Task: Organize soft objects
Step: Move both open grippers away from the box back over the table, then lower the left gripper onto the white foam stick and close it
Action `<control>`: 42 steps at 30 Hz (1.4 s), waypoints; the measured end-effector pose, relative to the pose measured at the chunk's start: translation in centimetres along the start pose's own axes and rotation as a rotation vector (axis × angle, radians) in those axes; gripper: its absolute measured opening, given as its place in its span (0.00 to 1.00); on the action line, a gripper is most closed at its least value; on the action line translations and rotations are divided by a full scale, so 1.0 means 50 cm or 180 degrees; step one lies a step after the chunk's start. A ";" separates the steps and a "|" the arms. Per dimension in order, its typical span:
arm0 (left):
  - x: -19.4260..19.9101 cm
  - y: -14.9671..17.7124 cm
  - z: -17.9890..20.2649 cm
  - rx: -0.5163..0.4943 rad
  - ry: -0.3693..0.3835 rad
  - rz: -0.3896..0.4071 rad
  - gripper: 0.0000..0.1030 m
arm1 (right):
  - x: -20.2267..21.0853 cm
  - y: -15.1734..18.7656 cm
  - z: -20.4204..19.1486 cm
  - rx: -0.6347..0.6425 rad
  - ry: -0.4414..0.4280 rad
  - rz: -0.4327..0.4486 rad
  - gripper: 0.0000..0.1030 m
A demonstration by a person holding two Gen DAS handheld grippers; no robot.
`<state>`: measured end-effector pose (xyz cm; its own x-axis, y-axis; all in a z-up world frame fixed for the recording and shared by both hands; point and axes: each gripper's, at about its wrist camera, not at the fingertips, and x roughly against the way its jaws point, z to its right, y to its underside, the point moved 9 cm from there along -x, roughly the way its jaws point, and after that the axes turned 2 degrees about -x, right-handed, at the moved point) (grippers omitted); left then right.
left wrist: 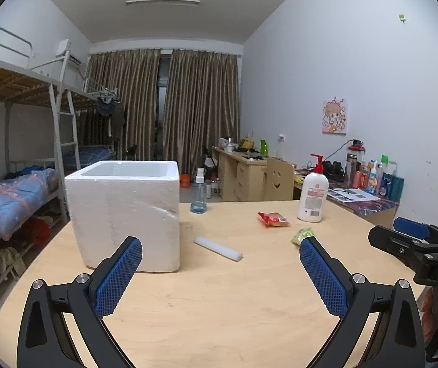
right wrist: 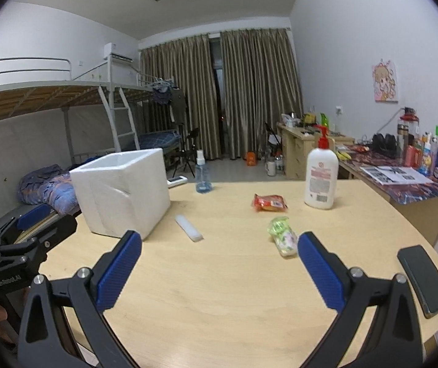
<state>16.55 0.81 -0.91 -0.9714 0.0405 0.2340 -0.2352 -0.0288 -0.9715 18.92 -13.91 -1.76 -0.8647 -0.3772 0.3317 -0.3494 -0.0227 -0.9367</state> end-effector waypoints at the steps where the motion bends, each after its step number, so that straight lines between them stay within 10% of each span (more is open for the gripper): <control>1: -0.003 0.001 0.004 -0.0010 0.0022 -0.0013 1.00 | 0.000 0.002 0.005 -0.0024 0.0008 -0.0006 1.00; 42: -0.275 0.026 0.071 -0.0032 -0.0001 -0.0779 1.00 | -0.129 -0.001 0.151 -0.0132 0.0170 -0.0561 1.00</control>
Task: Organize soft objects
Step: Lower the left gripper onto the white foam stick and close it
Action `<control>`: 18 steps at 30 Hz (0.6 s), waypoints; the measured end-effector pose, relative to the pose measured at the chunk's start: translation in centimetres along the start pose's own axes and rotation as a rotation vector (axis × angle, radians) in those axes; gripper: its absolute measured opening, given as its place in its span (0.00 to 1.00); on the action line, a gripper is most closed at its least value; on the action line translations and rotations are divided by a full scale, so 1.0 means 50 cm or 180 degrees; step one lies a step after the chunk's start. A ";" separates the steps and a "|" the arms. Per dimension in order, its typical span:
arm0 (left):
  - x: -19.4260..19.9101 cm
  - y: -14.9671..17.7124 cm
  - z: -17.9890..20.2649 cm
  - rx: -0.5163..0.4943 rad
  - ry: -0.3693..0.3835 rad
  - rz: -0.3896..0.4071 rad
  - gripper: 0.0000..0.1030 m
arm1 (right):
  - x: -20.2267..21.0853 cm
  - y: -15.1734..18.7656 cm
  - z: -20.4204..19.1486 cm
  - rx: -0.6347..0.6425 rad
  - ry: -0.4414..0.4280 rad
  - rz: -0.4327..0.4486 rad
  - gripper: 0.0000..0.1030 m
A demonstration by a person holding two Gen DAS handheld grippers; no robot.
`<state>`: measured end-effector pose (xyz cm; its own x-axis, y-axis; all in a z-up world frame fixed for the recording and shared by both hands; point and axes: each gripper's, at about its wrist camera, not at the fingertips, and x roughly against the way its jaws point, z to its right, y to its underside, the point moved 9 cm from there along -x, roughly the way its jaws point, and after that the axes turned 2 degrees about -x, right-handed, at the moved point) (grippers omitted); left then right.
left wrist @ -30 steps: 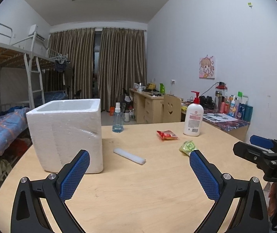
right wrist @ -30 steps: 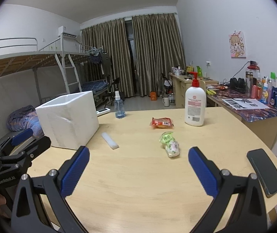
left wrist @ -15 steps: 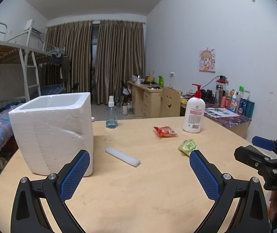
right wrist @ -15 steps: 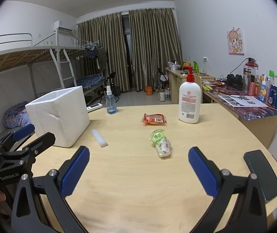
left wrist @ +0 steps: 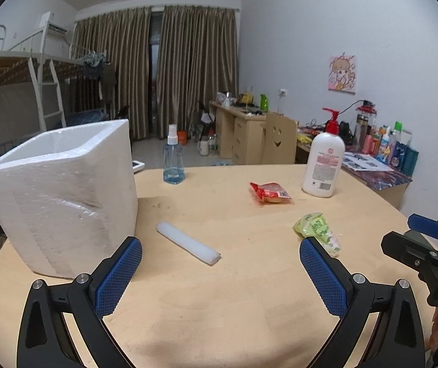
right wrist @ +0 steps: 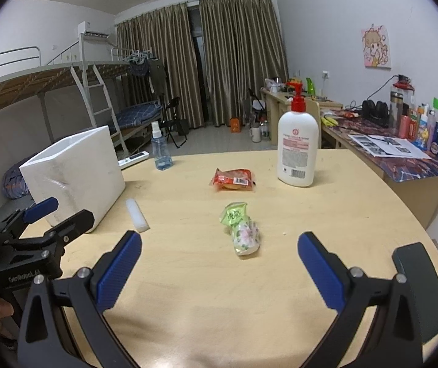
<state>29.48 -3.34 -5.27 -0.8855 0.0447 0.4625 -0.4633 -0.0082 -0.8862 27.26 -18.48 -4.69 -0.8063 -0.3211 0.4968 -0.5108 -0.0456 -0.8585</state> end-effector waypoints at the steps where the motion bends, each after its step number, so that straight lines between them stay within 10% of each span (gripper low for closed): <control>1: -0.012 0.000 -0.001 -0.0009 -0.0033 -0.0046 1.00 | -0.008 0.001 0.001 0.0007 0.0012 -0.0030 1.00; 18: -0.152 0.032 -0.043 0.0335 -0.0207 -0.0676 0.97 | -0.107 0.002 0.040 0.0050 0.0055 -0.0403 1.00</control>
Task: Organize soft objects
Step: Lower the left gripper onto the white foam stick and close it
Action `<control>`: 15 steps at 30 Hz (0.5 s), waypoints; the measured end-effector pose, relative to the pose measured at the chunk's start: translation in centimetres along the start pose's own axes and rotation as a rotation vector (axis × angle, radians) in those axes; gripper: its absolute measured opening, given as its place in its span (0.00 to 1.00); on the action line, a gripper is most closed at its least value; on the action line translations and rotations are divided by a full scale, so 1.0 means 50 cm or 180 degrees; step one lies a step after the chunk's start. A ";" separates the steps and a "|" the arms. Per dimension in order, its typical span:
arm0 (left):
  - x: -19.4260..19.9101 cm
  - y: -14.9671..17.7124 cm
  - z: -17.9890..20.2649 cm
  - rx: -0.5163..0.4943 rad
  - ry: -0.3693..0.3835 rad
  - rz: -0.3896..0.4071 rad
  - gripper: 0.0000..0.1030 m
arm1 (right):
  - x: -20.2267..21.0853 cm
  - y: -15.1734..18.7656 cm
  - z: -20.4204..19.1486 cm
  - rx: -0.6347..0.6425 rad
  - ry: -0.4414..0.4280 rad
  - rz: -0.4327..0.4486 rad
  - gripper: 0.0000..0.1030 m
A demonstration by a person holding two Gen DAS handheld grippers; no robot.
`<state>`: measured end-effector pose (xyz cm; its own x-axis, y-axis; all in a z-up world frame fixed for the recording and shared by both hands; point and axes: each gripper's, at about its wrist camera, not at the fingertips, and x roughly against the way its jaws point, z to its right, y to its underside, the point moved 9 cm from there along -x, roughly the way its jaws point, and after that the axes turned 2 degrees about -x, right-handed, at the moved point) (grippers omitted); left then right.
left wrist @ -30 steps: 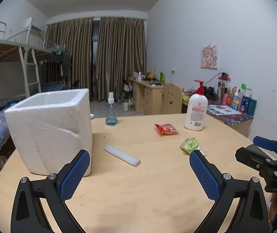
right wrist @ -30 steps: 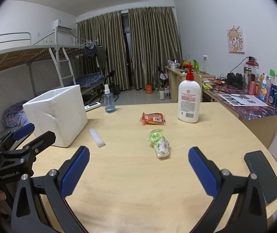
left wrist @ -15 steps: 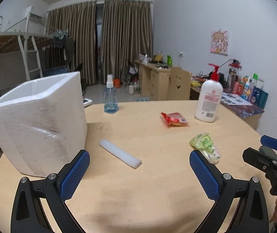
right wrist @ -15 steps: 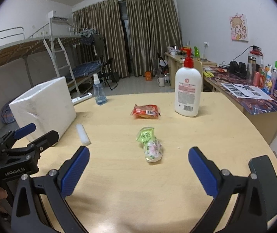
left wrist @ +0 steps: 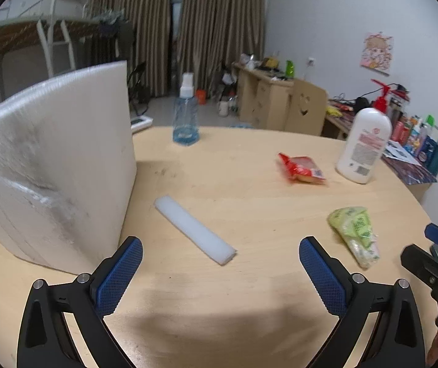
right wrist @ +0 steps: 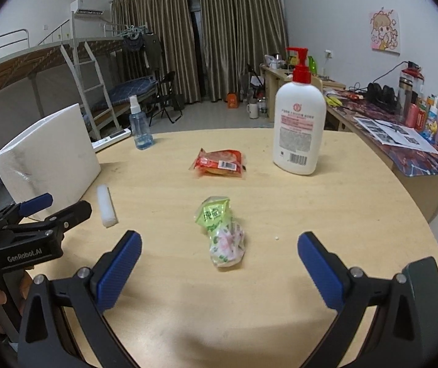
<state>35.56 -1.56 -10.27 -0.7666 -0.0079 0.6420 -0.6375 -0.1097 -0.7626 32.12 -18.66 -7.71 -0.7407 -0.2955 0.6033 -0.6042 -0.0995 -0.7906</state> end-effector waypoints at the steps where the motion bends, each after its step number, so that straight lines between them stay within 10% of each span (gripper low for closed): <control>1: -0.008 0.004 -0.004 0.0030 0.0012 -0.0052 0.94 | -0.006 0.000 0.000 -0.0002 -0.0028 -0.0029 1.00; 15: -0.088 0.022 -0.023 0.0217 -0.0113 -0.0468 0.72 | -0.043 0.005 0.009 -0.0108 -0.0228 -0.0201 1.00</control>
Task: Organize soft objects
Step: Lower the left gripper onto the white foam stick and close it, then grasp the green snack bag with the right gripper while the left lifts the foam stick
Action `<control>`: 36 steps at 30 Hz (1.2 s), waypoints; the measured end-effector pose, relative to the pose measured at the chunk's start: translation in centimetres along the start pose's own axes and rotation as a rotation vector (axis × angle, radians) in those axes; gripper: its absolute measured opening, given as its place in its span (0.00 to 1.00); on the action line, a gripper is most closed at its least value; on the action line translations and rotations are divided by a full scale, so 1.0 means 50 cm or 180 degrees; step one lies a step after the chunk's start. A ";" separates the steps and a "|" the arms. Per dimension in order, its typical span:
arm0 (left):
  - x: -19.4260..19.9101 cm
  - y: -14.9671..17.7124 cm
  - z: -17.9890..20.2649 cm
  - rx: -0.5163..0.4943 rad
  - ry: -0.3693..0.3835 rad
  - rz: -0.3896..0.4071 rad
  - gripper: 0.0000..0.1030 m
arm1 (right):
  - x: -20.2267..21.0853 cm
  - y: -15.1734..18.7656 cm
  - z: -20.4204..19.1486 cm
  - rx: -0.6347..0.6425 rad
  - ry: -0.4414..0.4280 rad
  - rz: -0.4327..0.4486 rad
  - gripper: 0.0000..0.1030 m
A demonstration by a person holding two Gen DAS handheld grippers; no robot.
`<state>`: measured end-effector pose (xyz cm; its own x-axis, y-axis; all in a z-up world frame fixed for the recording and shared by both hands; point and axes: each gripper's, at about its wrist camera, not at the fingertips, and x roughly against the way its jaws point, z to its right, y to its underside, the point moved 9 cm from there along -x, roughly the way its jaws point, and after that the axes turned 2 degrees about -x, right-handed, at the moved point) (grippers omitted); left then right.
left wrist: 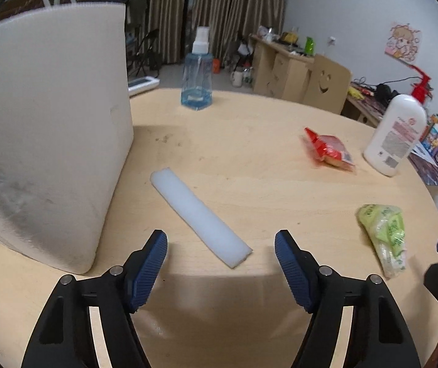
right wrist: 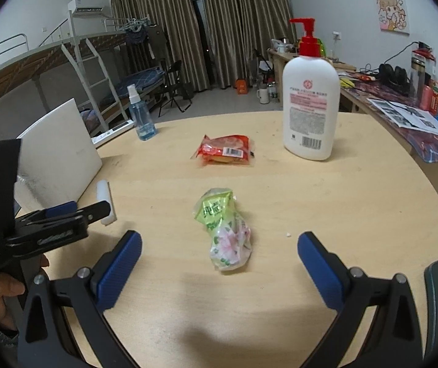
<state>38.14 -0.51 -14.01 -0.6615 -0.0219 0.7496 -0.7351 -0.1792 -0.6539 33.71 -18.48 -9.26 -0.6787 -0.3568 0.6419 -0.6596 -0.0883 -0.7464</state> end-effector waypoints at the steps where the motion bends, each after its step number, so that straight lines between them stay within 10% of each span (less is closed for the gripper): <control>1: -0.005 0.001 -0.003 0.0024 -0.0013 -0.0017 0.71 | -0.001 0.000 -0.002 0.0011 -0.0014 -0.0005 1.00; 25: -0.019 -0.003 -0.007 -0.0146 0.0097 0.0021 0.11 | -0.039 0.008 -0.009 0.0072 -0.0104 -0.0187 1.00; 36: 0.030 0.004 -0.003 -0.0352 0.0261 0.0212 0.08 | -0.051 0.014 -0.005 -0.0014 -0.0171 -0.0242 1.00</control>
<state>36.97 -0.42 -13.04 -0.7161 0.0512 0.6961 -0.6979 -0.0707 -0.7127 34.90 -17.39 -11.38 -0.6084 -0.3986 0.6863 -0.7101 -0.1129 -0.6950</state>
